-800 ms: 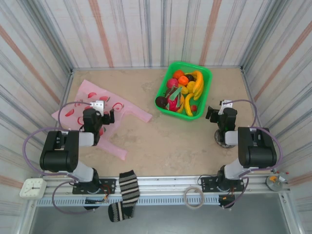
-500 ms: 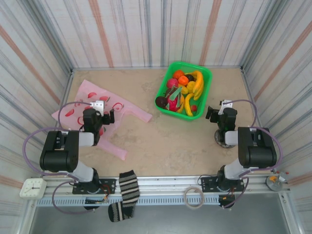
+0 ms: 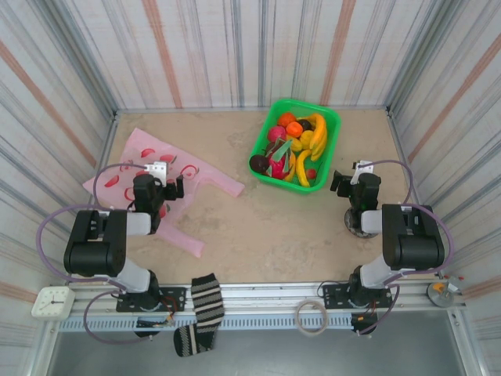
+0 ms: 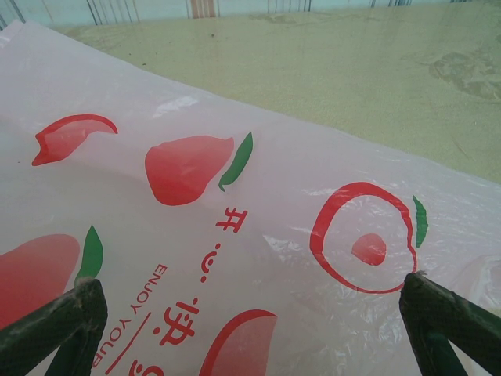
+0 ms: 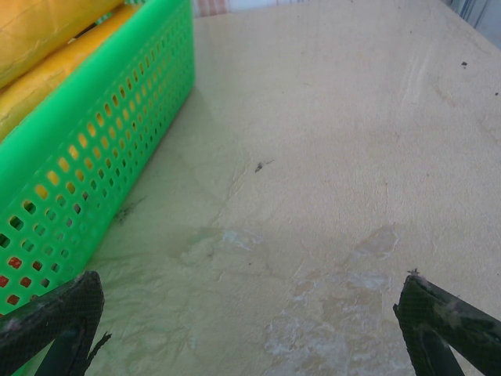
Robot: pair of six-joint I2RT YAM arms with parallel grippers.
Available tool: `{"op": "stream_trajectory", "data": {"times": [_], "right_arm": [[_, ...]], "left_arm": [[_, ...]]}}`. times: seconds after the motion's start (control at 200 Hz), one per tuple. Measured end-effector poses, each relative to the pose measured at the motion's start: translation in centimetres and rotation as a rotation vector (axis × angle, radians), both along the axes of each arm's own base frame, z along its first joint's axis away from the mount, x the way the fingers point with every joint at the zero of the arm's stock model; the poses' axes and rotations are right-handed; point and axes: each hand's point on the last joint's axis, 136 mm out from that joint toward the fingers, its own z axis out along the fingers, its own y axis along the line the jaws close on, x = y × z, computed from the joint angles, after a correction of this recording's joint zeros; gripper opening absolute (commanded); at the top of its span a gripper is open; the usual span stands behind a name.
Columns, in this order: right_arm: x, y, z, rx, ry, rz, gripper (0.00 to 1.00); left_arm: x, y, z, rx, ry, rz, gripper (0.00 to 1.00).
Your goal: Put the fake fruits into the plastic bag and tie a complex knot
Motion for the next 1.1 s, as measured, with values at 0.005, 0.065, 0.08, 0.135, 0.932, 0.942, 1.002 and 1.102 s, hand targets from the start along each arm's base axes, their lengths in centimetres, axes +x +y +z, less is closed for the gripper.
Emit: {"op": "stream_trajectory", "data": {"times": [0.005, 0.065, 0.08, 0.135, 0.932, 0.942, 1.002, 1.102], "right_arm": [[0.0, 0.0, 0.0, 0.000, 0.000, 0.000, 0.99], [0.0, 0.0, 0.0, 0.000, 0.000, 0.000, 0.99], [0.0, 0.0, 0.0, 0.000, 0.000, 0.000, 0.99], [0.0, 0.0, 0.0, 0.000, -0.001, 0.000, 0.99], [-5.4, 2.9, 18.9, 0.318, -0.153, 0.041, 0.99], [-5.4, 3.0, 19.0, 0.325, -0.152, 0.047, 0.99], [-5.6, 3.8, 19.1, 0.357, -0.141, 0.076, 0.99], [-5.8, 5.0, 18.7, 0.394, -0.114, 0.113, 0.99]], "left_arm": [[0.0, 0.0, 0.0, 0.000, 0.000, 0.000, 0.99], [0.0, 0.0, 0.0, 0.000, 0.000, 0.000, 0.99], [0.0, 0.0, 0.0, 0.000, 0.000, 0.000, 0.99], [0.0, 0.0, 0.0, 0.000, 0.000, 0.000, 0.99], [-2.1, -8.1, 14.4, 0.035, 0.188, -0.114, 0.96], [-2.3, -8.0, 14.3, 0.037, 0.203, -0.113, 0.96], [-3.3, -7.7, 12.9, 0.050, 0.300, -0.105, 0.94], [-4.8, -7.3, 9.9, 0.090, 0.463, -0.102, 0.88]]}}
